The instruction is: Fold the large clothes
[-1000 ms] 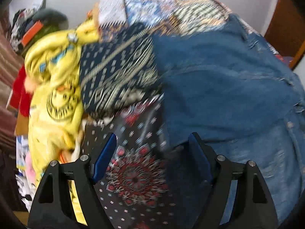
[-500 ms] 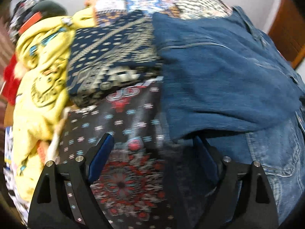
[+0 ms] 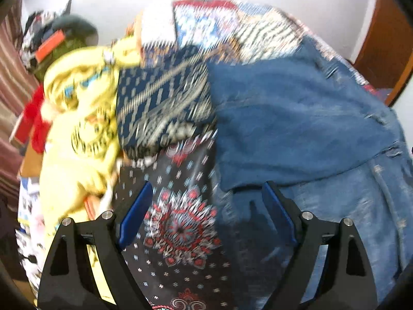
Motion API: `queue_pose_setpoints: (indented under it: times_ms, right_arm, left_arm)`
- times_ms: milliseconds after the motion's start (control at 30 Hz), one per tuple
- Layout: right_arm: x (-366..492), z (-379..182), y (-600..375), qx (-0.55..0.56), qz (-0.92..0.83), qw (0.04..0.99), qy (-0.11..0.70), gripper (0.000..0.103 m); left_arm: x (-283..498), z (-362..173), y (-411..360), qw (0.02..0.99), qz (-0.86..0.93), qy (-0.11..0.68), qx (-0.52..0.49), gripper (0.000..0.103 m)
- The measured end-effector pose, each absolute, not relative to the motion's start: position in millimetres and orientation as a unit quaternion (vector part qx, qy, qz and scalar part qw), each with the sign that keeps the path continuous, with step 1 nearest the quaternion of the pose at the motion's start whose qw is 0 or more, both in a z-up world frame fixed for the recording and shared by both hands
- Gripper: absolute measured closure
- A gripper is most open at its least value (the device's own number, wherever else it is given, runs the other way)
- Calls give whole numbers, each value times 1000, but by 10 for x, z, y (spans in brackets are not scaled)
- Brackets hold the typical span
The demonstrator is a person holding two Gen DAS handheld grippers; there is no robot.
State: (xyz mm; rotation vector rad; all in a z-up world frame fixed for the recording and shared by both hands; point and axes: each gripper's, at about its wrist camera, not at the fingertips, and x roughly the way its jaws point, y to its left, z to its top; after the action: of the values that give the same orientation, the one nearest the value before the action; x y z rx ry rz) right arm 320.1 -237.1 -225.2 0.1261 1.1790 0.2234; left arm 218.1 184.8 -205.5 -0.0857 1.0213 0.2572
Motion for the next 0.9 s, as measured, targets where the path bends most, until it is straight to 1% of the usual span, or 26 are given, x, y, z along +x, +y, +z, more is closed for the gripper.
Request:
queue_pose_setpoints:
  times_ms: [167, 233, 333, 433, 533, 667, 800, 900]
  right_arm:
    - [3108, -1978, -2884, 97, 85, 842, 523, 0]
    - [3094, -1888, -3099, 112, 71, 851, 508, 0]
    - [3107, -1943, -3339, 134, 58, 850, 506, 0]
    - [3110, -2190, -3521, 167, 55, 830, 529, 0]
    - [3101, -2603, -3711, 220, 53, 794, 564, 0]
    - [3105, -3157, -3933, 298, 54, 738, 603, 0]
    - [3186, -3311, -4105, 357, 58, 726, 585, 0]
    - [3348, -3463, -4156, 367, 48, 729, 576, 0]
  left_arm:
    - [2277, -1587, 1499, 890, 96, 443, -39, 16]
    - [2298, -1447, 1302, 898, 78, 430, -47, 14]
    - [2357, -1347, 1056, 908, 55, 414, -39, 10]
    - [2409, -1348, 772, 909, 40, 414, -19, 9]
    - [2442, -1409, 550, 906, 26, 423, 3, 9]
    - [2423, -1406, 390, 905, -14, 425, -9, 9]
    - [2441, -1432, 256, 904, -14, 427, 17, 9]
    - [2444, -1471, 249, 899, -35, 437, 2, 9]
